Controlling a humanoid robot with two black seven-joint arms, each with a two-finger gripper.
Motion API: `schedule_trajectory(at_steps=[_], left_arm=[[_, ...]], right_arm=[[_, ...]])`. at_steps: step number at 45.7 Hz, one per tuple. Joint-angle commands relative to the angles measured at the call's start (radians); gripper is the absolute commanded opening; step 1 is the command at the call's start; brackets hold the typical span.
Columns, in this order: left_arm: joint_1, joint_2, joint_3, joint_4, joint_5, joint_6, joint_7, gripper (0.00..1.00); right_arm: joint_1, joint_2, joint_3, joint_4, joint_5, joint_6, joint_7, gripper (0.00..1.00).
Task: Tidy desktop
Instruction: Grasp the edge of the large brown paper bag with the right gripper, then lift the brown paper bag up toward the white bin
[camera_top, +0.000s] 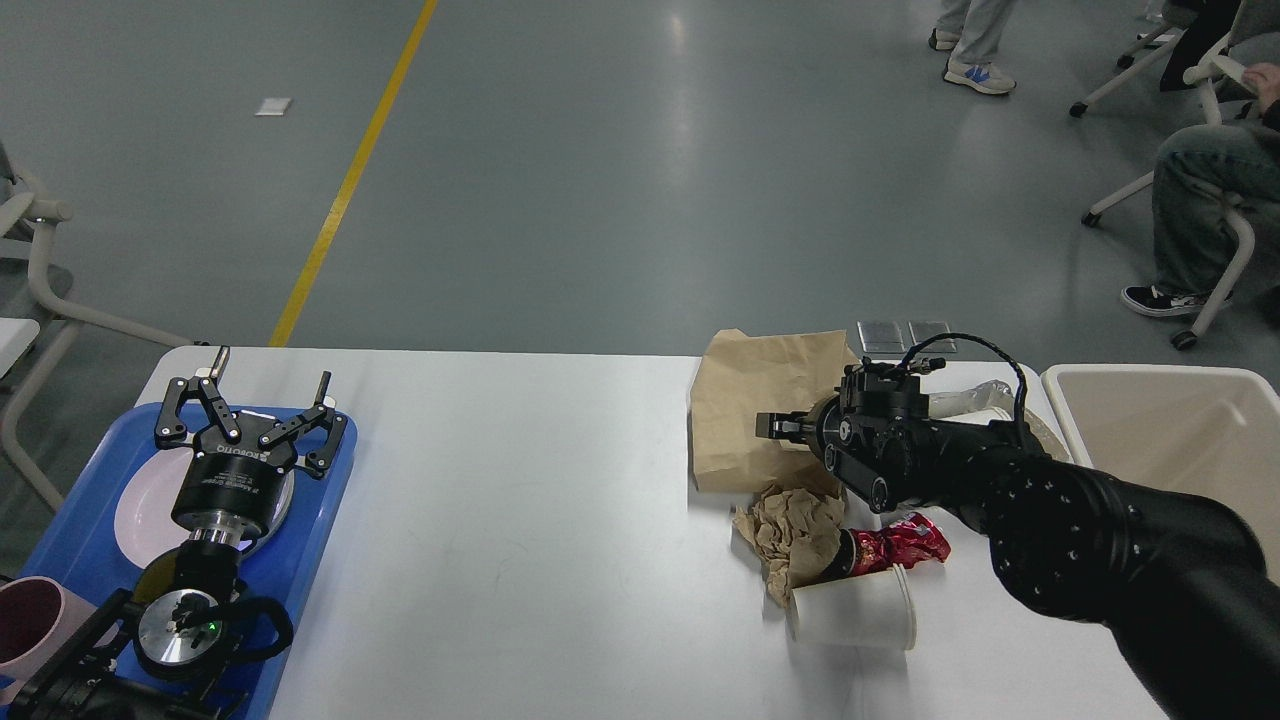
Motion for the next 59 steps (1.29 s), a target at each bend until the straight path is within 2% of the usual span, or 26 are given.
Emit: schedule_trajectory(at_steps=[1,6,10,13,15,18,25,49,59], left_arm=[[-0.001,0.000,0.000,0.000,0.000,0.000,0.000,0.96],[0.001,0.000,0.000,0.000,0.000,0.000,0.000,0.96],[0.001,0.000,0.000,0.000,0.000,0.000,0.000,0.96],[-0.001,0.000,0.001,0.000,0.000,0.000,0.000,0.96],[0.001,0.000,0.000,0.000,0.000,0.000,0.000,0.96],[0.001,0.000,0.001,0.000,0.000,0.000,0.000,0.96],[-0.001,0.000,0.000,0.000,0.000,0.000,0.000,0.96],[0.001,0.000,0.000,0.000,0.000,0.000,0.000,0.96],[0.001,0.000,0.000,0.000,0.000,0.000,0.000,0.96]], right_arm=[[-0.004,0.006,0.000,0.001,-0.001,-0.003,-0.001,0.91],[-0.005,0.007,0.000,0.001,-0.002,-0.006,-0.004,0.88],[-0.004,0.007,0.000,0.009,-0.002,-0.006,-0.014,0.75],[-0.002,0.006,0.000,0.029,-0.002,-0.006,-0.029,0.53],[-0.002,0.006,0.000,0.050,-0.002,-0.006,-0.038,0.29],[-0.001,0.006,0.000,0.072,-0.002,-0.006,-0.046,0.00],[0.001,0.007,0.000,0.078,-0.001,-0.006,-0.060,0.00],[0.022,0.007,0.022,0.109,0.010,-0.015,-0.060,0.00],[0.180,-0.100,0.125,0.305,0.019,-0.015,-0.069,0.00]])
